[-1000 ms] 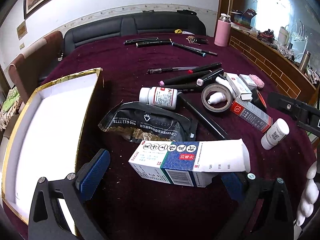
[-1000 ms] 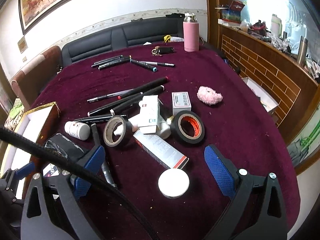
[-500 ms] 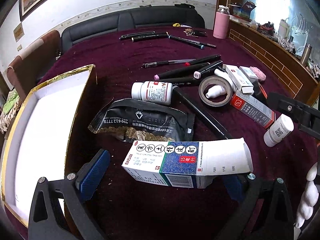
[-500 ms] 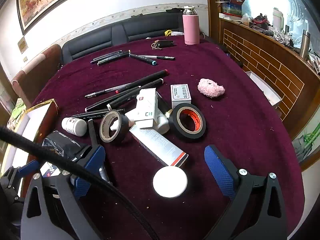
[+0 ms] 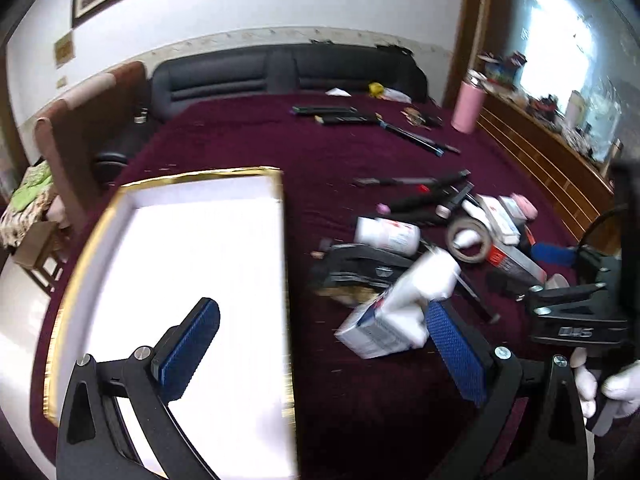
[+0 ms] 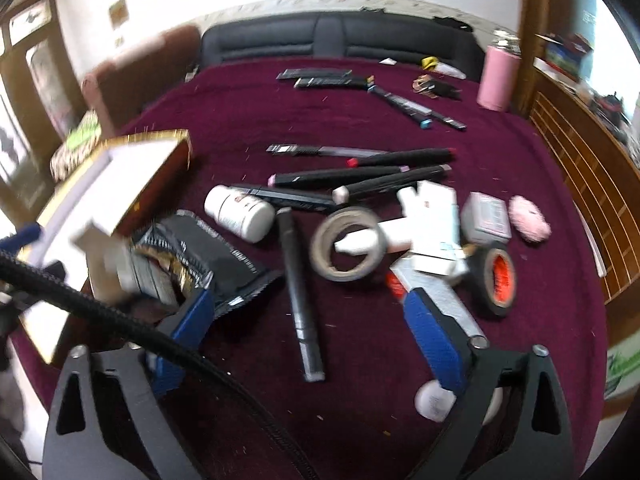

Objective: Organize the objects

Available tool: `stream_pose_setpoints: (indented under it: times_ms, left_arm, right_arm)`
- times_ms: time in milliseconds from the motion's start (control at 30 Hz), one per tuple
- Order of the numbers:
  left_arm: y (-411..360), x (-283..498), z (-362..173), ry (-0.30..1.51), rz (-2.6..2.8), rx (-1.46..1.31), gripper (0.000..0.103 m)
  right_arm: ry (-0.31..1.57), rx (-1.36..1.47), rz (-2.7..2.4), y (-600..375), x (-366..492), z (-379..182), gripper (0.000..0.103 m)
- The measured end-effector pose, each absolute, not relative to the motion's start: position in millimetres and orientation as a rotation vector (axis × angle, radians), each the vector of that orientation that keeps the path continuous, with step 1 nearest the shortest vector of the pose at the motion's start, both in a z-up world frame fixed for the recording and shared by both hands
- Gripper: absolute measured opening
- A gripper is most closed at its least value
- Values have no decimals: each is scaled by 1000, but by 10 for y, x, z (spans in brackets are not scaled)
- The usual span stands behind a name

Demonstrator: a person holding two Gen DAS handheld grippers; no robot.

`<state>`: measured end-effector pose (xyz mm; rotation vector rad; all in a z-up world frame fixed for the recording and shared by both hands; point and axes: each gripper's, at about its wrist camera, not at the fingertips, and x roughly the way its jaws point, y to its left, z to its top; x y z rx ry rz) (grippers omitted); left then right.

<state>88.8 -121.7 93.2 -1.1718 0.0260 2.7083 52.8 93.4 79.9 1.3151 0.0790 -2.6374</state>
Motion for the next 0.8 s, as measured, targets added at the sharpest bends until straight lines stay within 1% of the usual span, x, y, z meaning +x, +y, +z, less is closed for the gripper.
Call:
stream_pose_setpoints:
  times_ms: [33, 100, 167, 200, 233, 267, 333, 400, 467, 533, 633, 800]
  left_arm:
    - [-1281, 892, 929, 21, 2715, -1171, 100]
    - [-1389, 908, 903, 5, 2722, -1183, 100]
    - [-1427, 915, 866, -6, 2713, -1196, 100]
    - [-1440, 918, 848, -14, 2708, -1200, 100]
    - [-1437, 916, 838, -19, 2702, -1200, 100]
    - [-1436, 917, 830, -23, 2697, -1198, 100]
    - [-1414, 924, 822, -20, 2690, -1190, 100]
    - [-1371, 918, 805, -8, 2680, -1188, 100]
    - [-1316, 909, 778, 0, 2672, -1199, 100]
    - [-1260, 898, 762, 4, 2672, -1208, 100]
    - [-1137, 882, 733, 31, 2657, -1201, 100]
    - [-859, 890, 658, 207, 2638, -1132, 100]
  right_arm:
    - [98, 1333, -2635, 893, 503, 759, 93]
    - [160, 1388, -2633, 797, 407, 631, 89]
    - [185, 1443, -2623, 769, 329, 539, 72]
    - [174, 1475, -2609, 770, 277, 492, 67]
    - [148, 1502, -2594, 788, 235, 462, 59]
    - [117, 1525, -2580, 802, 202, 437, 48]
    - [62, 1558, -2548, 820, 150, 380, 36]
    - [85, 1566, -2554, 821, 159, 385, 31]
    - [116, 1585, -2550, 821, 184, 391, 20]
    - [127, 1603, -2553, 865, 247, 386, 20]
    - [93, 1624, -2566, 1016, 342, 383, 20]
    - [8, 1621, -2560, 1214, 498, 403, 20]
